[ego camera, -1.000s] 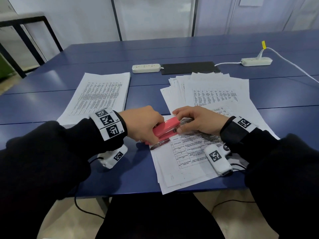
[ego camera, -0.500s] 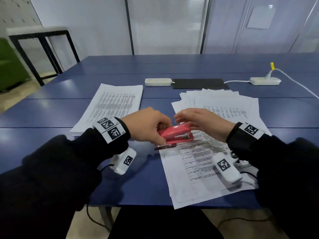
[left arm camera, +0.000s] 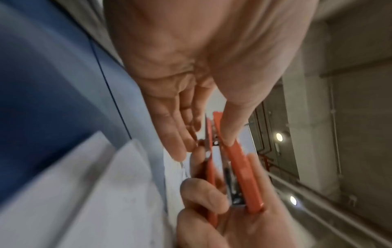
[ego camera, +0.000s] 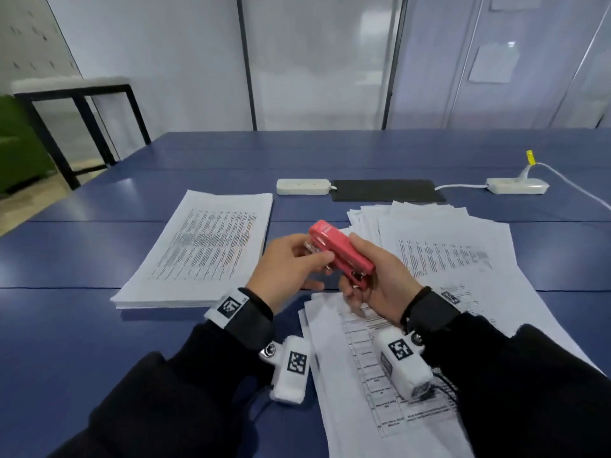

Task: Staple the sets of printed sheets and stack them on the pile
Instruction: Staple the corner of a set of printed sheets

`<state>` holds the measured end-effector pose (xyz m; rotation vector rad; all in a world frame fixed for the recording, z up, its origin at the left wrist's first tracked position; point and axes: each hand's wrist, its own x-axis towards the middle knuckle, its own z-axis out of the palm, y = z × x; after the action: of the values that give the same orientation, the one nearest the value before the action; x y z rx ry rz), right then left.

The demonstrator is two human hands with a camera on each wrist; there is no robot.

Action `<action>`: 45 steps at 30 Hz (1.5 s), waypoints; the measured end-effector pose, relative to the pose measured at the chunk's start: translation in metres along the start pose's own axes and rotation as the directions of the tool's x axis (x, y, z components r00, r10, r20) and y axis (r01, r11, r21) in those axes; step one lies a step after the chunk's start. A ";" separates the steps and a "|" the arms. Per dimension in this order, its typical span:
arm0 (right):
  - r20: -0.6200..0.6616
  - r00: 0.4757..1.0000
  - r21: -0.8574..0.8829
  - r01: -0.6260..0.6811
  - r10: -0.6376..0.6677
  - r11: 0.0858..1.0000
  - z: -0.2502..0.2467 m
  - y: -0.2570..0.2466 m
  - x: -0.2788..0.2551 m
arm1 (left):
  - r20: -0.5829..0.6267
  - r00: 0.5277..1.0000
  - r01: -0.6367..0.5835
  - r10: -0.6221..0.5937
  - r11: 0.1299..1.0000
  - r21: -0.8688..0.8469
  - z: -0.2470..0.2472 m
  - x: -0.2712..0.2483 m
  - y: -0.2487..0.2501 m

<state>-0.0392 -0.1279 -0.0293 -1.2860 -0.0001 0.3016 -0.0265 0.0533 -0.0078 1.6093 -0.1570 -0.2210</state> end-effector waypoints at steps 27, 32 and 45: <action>0.028 0.973 -0.101 0.233 -0.231 0.967 -0.002 0.012 -0.001 | -0.253 0.967 -0.037 0.039 0.999 0.014 -0.045 -0.028 0.006; 0.034 0.979 -0.118 0.205 -0.202 0.972 0.001 0.012 0.000 | -0.161 0.987 0.010 -0.002 0.999 0.045 -0.051 -0.049 -0.009; -0.114 0.970 -0.073 0.209 -0.216 0.975 0.002 0.008 -0.004 | -0.284 0.955 -0.041 0.084 0.988 0.152 -0.059 -0.012 0.010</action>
<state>-0.0449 -0.1247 -0.0351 -1.3495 -0.0436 0.0387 -0.0241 0.1126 0.0048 1.7583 0.0032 0.0792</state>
